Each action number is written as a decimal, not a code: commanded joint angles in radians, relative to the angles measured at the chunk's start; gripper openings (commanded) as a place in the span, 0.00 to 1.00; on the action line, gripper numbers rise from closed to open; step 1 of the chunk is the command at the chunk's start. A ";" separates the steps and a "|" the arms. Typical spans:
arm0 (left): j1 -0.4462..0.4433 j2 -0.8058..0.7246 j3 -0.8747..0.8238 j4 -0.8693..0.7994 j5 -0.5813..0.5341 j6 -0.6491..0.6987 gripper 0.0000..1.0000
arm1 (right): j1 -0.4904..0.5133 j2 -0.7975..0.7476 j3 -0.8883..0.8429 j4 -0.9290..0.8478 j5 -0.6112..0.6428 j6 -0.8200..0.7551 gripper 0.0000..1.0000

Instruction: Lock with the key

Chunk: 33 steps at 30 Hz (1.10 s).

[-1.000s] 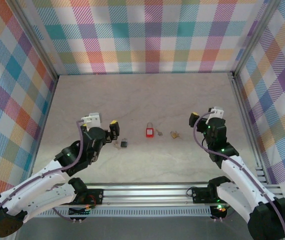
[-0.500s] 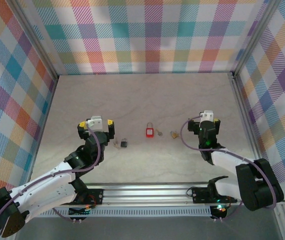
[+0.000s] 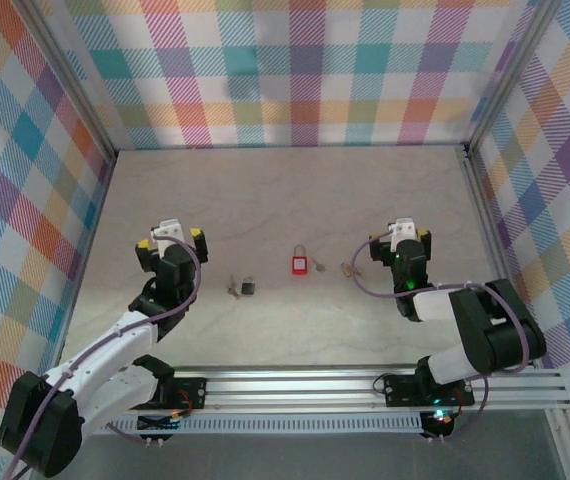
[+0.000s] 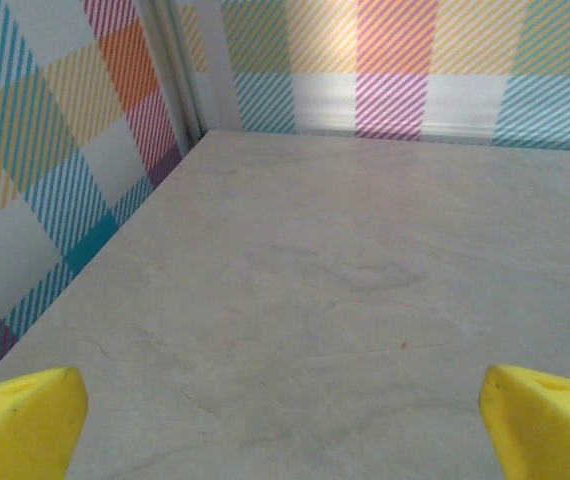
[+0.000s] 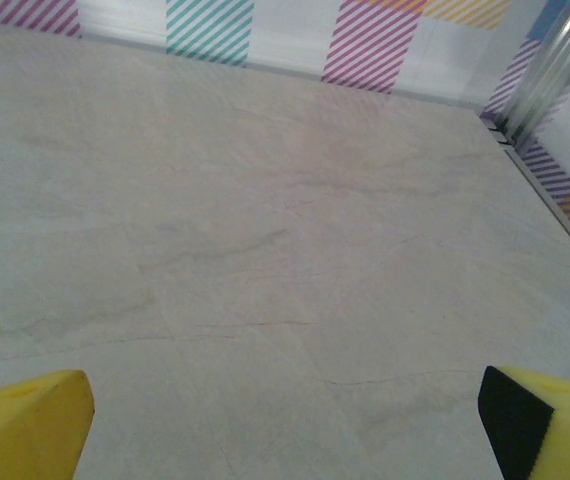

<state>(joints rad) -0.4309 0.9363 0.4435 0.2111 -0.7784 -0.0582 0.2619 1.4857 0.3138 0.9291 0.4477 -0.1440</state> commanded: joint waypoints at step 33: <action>0.324 0.202 -0.018 0.236 0.367 -0.032 1.00 | -0.232 0.063 0.078 -0.035 -0.405 0.146 0.99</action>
<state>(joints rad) -0.1375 1.1248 0.4404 0.3740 -0.4400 -0.1150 0.0326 1.5417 0.3988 0.8513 0.0818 -0.0113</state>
